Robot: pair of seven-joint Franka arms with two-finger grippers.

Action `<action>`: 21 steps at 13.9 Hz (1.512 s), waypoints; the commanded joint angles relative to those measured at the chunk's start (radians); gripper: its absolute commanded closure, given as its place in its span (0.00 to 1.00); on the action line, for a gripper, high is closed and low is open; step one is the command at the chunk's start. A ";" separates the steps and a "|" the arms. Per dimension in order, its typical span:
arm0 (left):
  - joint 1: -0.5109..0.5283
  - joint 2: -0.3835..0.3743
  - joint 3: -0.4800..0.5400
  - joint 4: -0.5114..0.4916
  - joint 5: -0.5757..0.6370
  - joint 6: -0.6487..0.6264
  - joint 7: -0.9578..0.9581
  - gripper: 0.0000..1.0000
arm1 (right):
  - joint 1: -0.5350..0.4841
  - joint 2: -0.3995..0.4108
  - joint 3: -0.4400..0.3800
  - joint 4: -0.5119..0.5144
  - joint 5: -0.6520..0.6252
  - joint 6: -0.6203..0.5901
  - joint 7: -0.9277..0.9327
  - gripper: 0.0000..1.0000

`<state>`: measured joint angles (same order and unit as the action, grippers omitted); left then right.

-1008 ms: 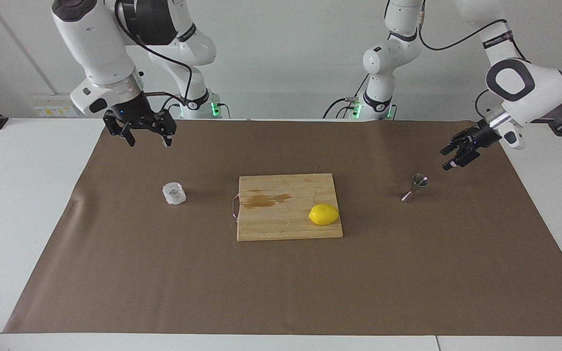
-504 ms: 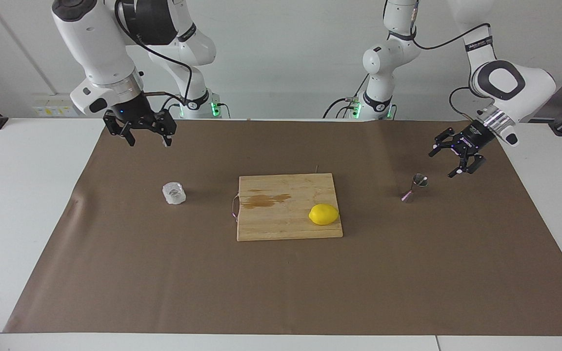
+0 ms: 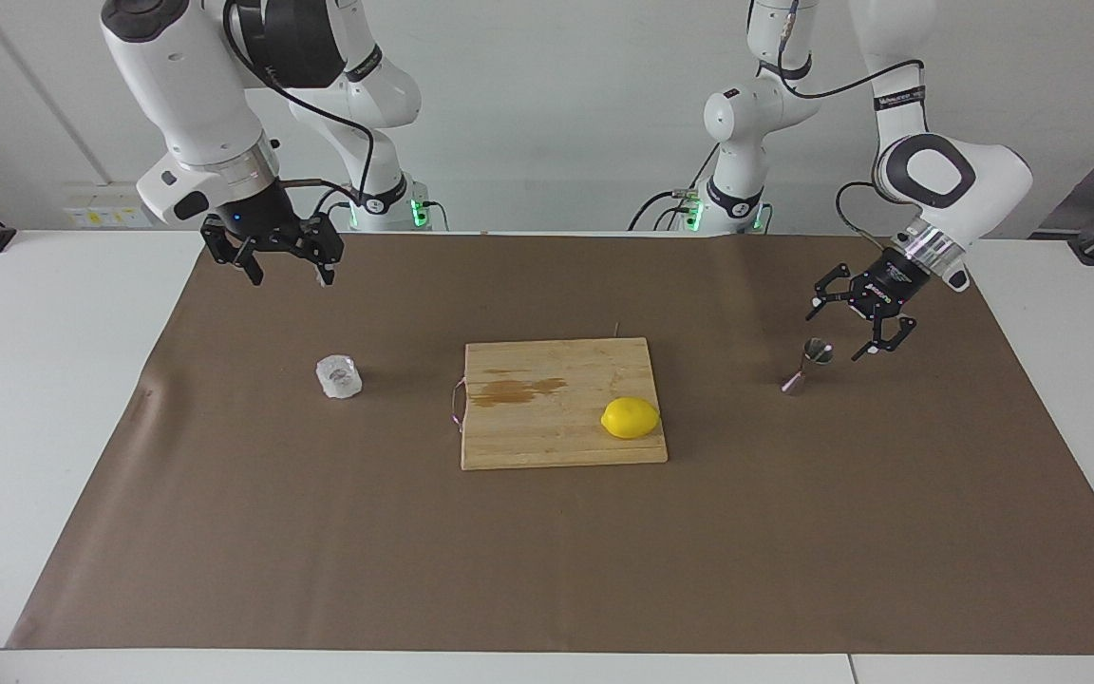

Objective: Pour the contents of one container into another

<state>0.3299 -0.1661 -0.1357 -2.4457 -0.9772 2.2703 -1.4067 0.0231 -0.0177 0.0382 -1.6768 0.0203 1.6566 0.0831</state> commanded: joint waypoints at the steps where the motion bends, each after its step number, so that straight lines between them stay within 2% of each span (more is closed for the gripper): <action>1: -0.058 -0.023 0.008 -0.041 -0.023 0.096 -0.028 0.00 | -0.012 -0.021 0.002 -0.023 0.027 0.006 -0.032 0.00; 3: -0.087 -0.015 0.008 -0.042 -0.034 0.129 -0.028 0.00 | -0.012 -0.021 0.002 -0.023 0.027 0.006 -0.031 0.00; 21: -0.132 -0.015 0.008 -0.070 -0.037 0.196 -0.032 0.02 | -0.012 -0.021 0.002 -0.023 0.027 0.006 -0.032 0.00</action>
<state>0.2182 -0.1660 -0.1355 -2.4927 -0.9962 2.4395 -1.4292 0.0231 -0.0177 0.0382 -1.6768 0.0203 1.6566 0.0831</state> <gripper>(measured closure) 0.009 0.000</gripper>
